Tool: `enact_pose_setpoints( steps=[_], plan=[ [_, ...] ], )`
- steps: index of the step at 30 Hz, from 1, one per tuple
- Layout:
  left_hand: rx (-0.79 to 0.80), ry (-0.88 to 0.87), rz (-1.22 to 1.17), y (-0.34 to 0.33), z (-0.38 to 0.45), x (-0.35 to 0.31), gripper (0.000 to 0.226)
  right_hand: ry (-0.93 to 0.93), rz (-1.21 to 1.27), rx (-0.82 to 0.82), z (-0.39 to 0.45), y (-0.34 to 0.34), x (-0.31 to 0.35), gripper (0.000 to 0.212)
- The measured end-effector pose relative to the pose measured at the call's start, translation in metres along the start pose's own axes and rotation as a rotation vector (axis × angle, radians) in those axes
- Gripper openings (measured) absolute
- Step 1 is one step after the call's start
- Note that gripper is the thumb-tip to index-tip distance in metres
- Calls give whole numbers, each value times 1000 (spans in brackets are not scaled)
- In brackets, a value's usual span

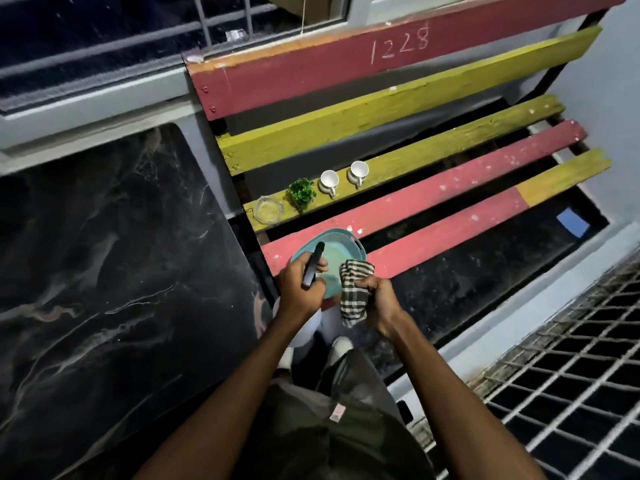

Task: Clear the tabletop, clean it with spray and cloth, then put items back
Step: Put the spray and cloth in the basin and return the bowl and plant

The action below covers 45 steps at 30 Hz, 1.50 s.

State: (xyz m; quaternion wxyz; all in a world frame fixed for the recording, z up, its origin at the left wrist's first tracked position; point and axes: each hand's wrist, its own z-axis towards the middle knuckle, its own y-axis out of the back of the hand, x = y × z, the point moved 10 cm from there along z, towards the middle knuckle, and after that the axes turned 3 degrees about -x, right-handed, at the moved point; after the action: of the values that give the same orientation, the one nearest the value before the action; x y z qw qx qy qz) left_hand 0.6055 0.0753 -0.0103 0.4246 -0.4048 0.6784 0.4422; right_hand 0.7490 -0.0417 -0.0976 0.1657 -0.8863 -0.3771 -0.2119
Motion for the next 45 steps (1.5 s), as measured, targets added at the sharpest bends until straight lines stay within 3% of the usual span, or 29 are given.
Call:
enact_pose_setpoints(
  steps=[3,7,10,13,17,21,27,37,40,45],
  plan=[
    [-40,-36,49,-5,24,5,38,96,-270,-45,38,6,32,19],
    [-75,-22,126,-23,57,19,49,256,-539,-191,92,16,77,35],
    [-141,62,184,-38,69,41,55,261,-780,-203,134,15,98,37],
    [-186,116,254,-54,79,59,55,260,-848,-134,165,3,108,31],
    [-255,153,320,-70,87,75,56,240,-993,-102,195,1,107,40],
    [-226,152,349,-84,91,93,77,146,-1056,-55,217,3,86,53],
    [-235,239,365,-88,97,142,84,200,-1177,14,240,-12,65,56],
    [-175,174,601,-90,103,169,91,204,-1372,87,278,-15,47,65],
    [-170,168,654,-86,101,166,85,196,-1427,58,272,-12,45,69],
    [-185,228,713,-75,89,171,67,345,-1491,47,244,-16,57,63]
  ],
)
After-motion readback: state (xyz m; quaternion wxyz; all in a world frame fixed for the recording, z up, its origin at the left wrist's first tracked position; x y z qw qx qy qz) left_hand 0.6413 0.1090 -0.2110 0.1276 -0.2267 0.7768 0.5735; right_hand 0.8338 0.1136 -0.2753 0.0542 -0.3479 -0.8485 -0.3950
